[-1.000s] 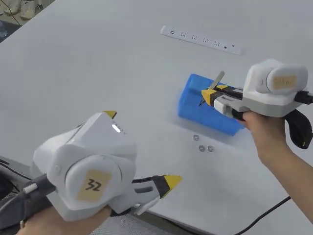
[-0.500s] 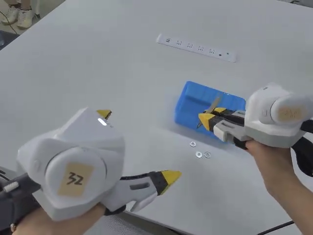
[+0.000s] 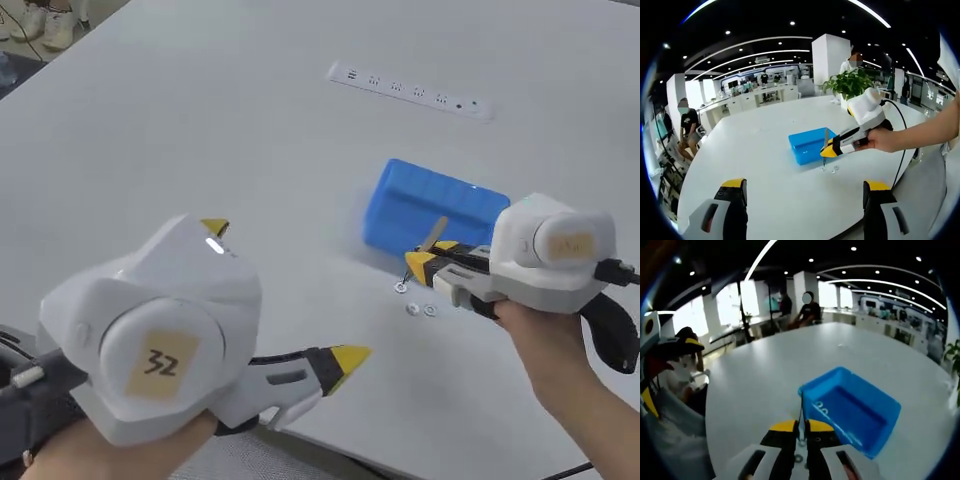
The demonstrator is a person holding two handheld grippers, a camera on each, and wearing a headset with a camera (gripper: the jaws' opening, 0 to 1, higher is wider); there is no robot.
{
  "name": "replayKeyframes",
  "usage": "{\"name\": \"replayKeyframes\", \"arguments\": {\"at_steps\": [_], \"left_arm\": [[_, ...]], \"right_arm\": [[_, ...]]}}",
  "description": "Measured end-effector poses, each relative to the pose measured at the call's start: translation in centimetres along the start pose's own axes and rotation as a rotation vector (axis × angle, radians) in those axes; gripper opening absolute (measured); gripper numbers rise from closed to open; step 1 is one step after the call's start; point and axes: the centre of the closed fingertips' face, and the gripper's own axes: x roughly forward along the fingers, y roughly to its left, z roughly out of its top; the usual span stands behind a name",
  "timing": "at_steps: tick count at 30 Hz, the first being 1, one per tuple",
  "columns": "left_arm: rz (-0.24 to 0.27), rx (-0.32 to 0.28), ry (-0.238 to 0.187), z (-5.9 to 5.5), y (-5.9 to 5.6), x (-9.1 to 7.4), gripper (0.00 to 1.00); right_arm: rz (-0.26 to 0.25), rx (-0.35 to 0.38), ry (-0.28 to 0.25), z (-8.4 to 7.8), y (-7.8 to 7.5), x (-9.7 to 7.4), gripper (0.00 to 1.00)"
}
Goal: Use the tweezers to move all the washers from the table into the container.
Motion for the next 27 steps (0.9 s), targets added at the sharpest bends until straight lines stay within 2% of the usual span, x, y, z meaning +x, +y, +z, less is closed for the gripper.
{"name": "replayKeyframes", "arguments": {"at_steps": [9, 17, 22, 27], "left_arm": [[0.006, 0.014, 0.013, -0.24, -0.06, -0.01, 0.99], [0.000, 0.014, 0.027, -0.60, -0.19, 0.10, 0.99], [0.002, 0.027, 0.034, -0.70, -0.26, 0.15, 0.99], [-0.005, 0.023, 0.037, -0.91, -0.44, 0.18, 0.99]], "right_arm": [[-0.010, -0.004, 0.015, -0.57, -0.20, 0.50, 0.04], [-0.009, 0.007, 0.011, -0.35, -0.05, 0.57, 0.04], [-0.012, -0.008, 0.026, -0.96, 0.05, 0.63, 0.04], [-0.007, -0.005, 0.012, -0.91, 0.06, 0.39, 0.03]]}}
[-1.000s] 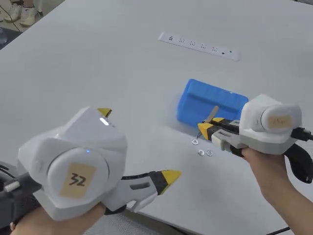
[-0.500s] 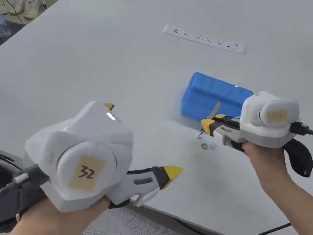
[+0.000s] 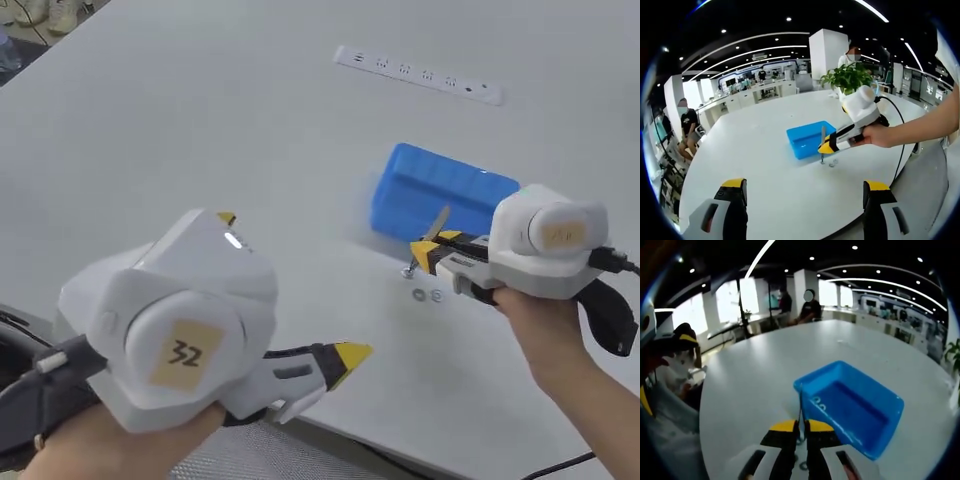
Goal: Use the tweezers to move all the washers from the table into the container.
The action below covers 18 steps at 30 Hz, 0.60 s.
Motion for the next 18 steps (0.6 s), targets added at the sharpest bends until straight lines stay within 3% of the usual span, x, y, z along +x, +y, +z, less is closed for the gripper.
{"name": "replayKeyframes", "arguments": {"at_steps": [8, 14, 18], "left_arm": [[0.000, 0.002, 0.001, -0.02, -0.09, -0.03, 0.99], [0.000, 0.004, 0.008, -0.28, -0.18, -0.13, 0.99], [-0.001, 0.010, 0.007, -0.20, -0.16, -0.17, 0.99]], "right_arm": [[0.002, -0.015, -0.004, -0.18, -0.09, -0.04, 0.03], [-0.004, -0.069, 0.007, -0.15, 0.06, 0.19, 0.03], [-0.001, -0.060, 0.007, -0.04, -0.01, 0.31, 0.02]]}}
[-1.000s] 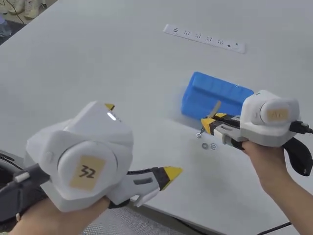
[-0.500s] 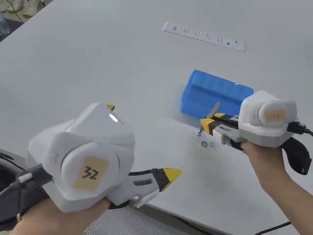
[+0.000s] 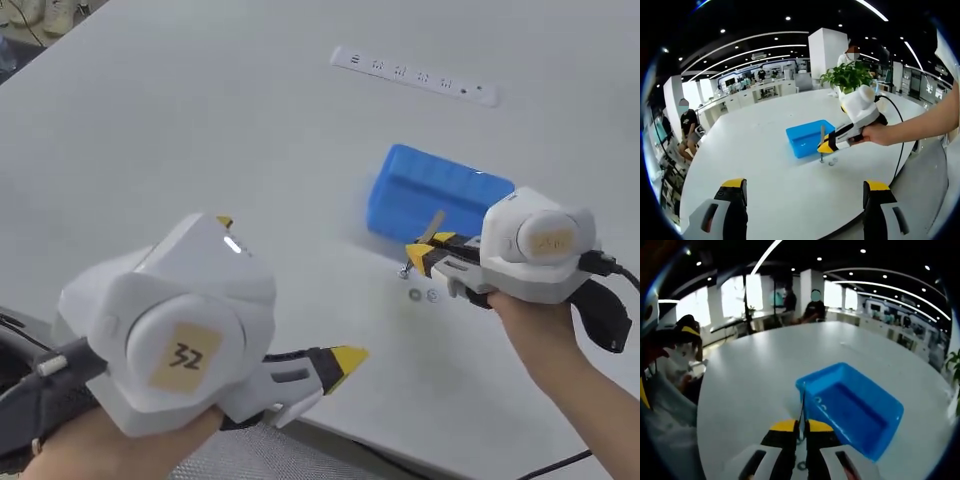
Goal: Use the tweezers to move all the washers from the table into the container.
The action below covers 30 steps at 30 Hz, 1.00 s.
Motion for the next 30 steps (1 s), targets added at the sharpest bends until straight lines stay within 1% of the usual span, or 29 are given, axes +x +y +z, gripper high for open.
{"name": "replayKeyframes", "arguments": {"at_steps": [7, 11, 17, 21, 23, 26, 30], "left_arm": [[-0.001, 0.007, 0.005, -0.1, 0.0, 0.0, 0.99], [-0.001, -0.002, -0.001, 0.0, 0.0, -0.1, 0.99], [0.005, 0.002, -0.001, 0.0, 0.2, -0.2, 0.99], [0.010, -0.001, -0.002, 0.0, 0.4, -0.2, 0.99], [0.010, -0.006, -0.004, 0.0, 0.3, -0.3, 0.99], [0.008, 0.001, -0.001, 0.0, 0.2, -0.3, 0.99], [0.005, 0.001, -0.003, 0.0, 0.1, -0.2, 0.99]], "right_arm": [[-0.006, 0.001, 0.004, 0.0, 0.1, 0.0, 0.02], [-0.009, 0.012, 0.011, 0.0, 0.1, -0.1, 0.02], [0.000, 0.006, 0.027, -0.2, -0.7, 0.4, 0.02], [0.005, -0.001, 0.035, -0.1, -0.6, 0.2, 0.02], [0.010, 0.010, 0.027, 0.3, -0.4, -0.1, 0.02], [0.016, 0.024, 0.002, 1.2, -0.5, -0.6, 0.02], [0.014, 0.008, -0.020, 2.5, -0.3, -1.2, 0.02]]}}
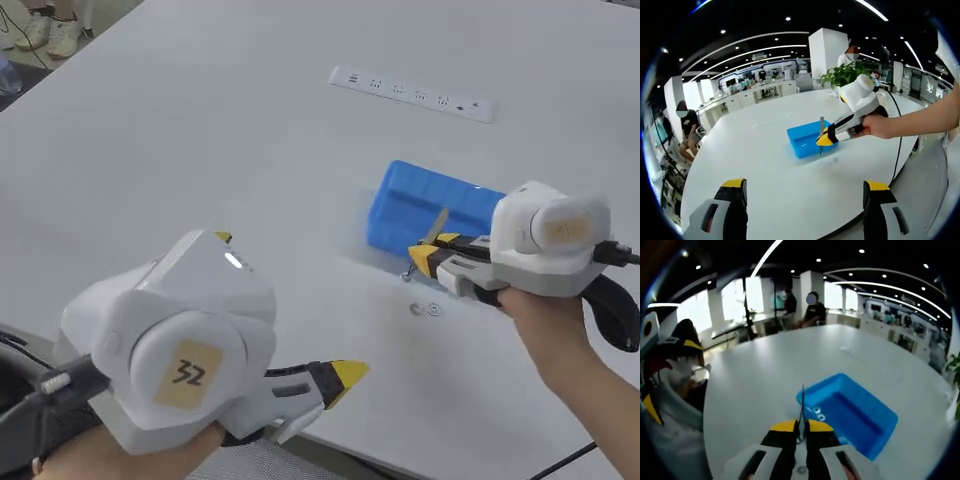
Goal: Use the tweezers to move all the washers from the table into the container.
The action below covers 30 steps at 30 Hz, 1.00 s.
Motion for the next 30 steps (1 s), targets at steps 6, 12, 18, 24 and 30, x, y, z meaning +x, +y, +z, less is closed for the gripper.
{"name": "replayKeyframes", "arguments": {"at_steps": [6, 12, 18, 24, 30], "left_arm": [[-0.004, 0.003, -0.002, 0.2, -0.1, 0.0, 0.99], [-0.001, 0.005, 0.001, 0.1, 0.0, -0.1, 0.99], [0.002, 0.010, 0.007, 0.0, 0.0, -0.2, 0.98], [0.000, 0.008, 0.012, -0.1, 0.0, -0.2, 0.98], [-0.002, 0.006, 0.015, -0.2, -0.1, -0.3, 0.98]], "right_arm": [[-0.010, -0.027, -0.033, 1.9, -0.3, -0.8, 0.02], [-0.018, -0.028, -0.069, 3.5, -0.4, -1.4, 0.03], [-0.033, -0.048, -0.076, 4.2, -1.0, -1.4, 0.03], [-0.045, -0.048, -0.092, 5.1, -1.6, -1.5, 0.02], [-0.054, -0.043, -0.097, 5.4, -2.2, -1.3, 0.03]]}}
